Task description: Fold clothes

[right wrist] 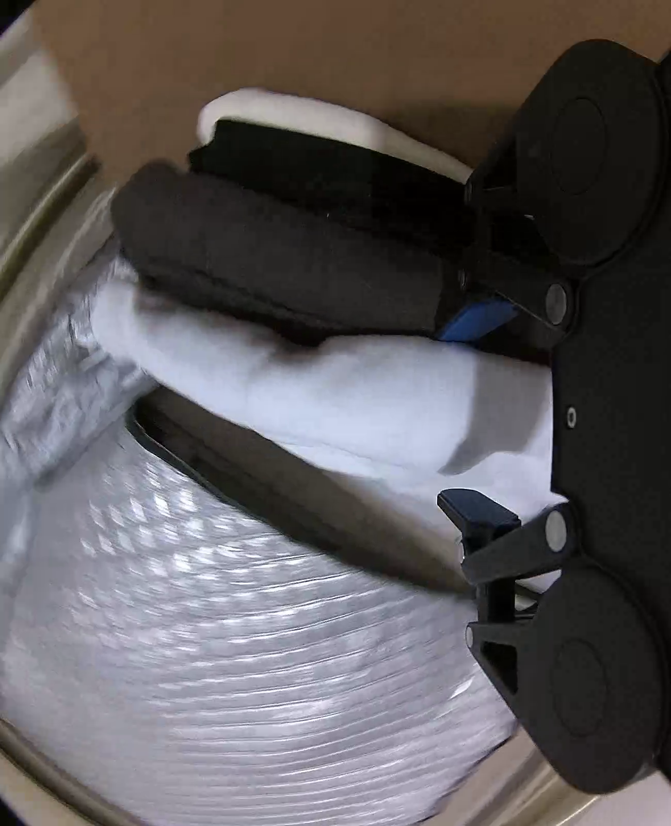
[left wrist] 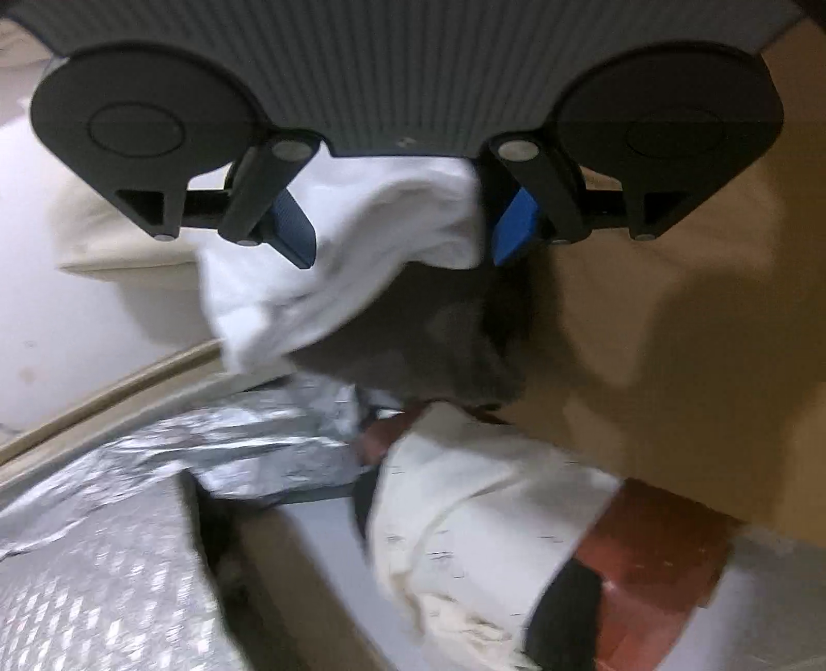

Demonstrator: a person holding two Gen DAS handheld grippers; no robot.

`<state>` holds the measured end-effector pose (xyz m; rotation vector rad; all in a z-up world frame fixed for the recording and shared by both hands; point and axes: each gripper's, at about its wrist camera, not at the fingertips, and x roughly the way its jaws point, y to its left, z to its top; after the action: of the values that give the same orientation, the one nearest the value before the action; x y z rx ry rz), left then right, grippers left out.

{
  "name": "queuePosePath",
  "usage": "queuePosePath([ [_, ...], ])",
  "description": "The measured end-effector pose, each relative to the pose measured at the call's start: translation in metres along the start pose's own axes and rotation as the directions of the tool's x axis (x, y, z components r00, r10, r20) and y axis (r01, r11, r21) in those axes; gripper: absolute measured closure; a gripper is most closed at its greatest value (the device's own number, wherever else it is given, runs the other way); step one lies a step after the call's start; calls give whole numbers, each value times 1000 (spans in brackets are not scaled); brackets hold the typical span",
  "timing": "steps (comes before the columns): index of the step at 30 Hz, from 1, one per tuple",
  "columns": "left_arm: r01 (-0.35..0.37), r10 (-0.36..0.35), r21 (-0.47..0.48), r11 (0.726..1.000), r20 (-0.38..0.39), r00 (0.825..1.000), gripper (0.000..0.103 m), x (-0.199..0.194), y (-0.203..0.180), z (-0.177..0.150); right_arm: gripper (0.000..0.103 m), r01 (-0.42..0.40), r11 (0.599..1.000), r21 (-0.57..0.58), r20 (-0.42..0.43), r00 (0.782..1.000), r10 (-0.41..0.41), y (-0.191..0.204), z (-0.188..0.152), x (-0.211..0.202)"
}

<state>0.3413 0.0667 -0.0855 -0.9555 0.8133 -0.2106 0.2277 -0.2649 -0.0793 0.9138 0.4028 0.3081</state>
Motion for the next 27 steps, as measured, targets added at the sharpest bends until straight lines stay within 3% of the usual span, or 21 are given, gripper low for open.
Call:
queuePosePath([
  [5, 58, -58, -17, 998, -12, 998, 29, -2, -1, -2, 35, 44, 987, -153, -63, 997, -54, 17, -5, 12],
  [6, 47, -47, 6, 999, -6, 999, 30, -3, -4, -2, 40, 29, 989, -143, -93, 995, -43, 20, -5, 18],
  [7, 35, -35, 30, 999, 0, 999, 34, -4, -7, -1, 56, 12, 993, -119, -101, 995, -24, 22, 0, 23],
  [8, 37, -38, 58, 998, 8, 999, 36, -6, -10, -2, 65, -6, 996, -94, -108, 994, -4, 24, 5, 28],
  [9, 60, -61, 69, 996, 16, 998, 38, -9, -12, -2, 77, -43, 999, -21, -120, 992, 40, 27, 12, 33],
  [11, 148, -149, 22, 989, 25, 989, 38, -18, -7, 2, 78, -136, 977, 165, -118, 981, 156, 29, 24, 41],
  [12, 194, -193, -10, 981, 34, 981, 38, -23, -4, 5, 78, -191, 942, 276, -98, 969, 225, 27, 27, 43],
  [13, 218, -216, -21, 976, 56, 975, 38, -29, -2, 8, 79, -238, 881, 408, -75, 953, 293, 23, 26, 46],
  [14, 194, -192, -16, 981, 67, 979, 38, -31, -2, 6, 79, -249, 830, 500, -65, 944, 322, 20, 21, 50],
  [15, 166, -165, -11, 986, 77, 983, 38, -33, -3, 4, 75, -186, 856, 482, -91, 961, 260, 24, 19, 49],
  [17, 110, -110, -1, 994, 98, 989, 38, -37, -4, -1, 57, -57, 897, 439, -140, 981, 131, 31, 14, 48],
  [18, 63, -63, 4, 998, 79, 995, 39, -30, -6, -5, 47, 26, 941, 338, -187, 982, 41, 37, 13, 48],
  [19, 14, -15, 10, 1000, 59, 998, 39, -22, -8, -9, 47, 98, 966, 241, -224, 974, -43, 43, 10, 49],
  [23, -61, 59, 70, 996, 20, 998, 39, -1, -18, -20, 47, 176, 983, -55, -218, 958, -184, 66, 10, 37],
  [27, -135, 128, 133, 982, 57, 990, 40, -2, -27, -21, 47, 132, 985, -107, -213, 965, -152, 73, 34, 23],
])
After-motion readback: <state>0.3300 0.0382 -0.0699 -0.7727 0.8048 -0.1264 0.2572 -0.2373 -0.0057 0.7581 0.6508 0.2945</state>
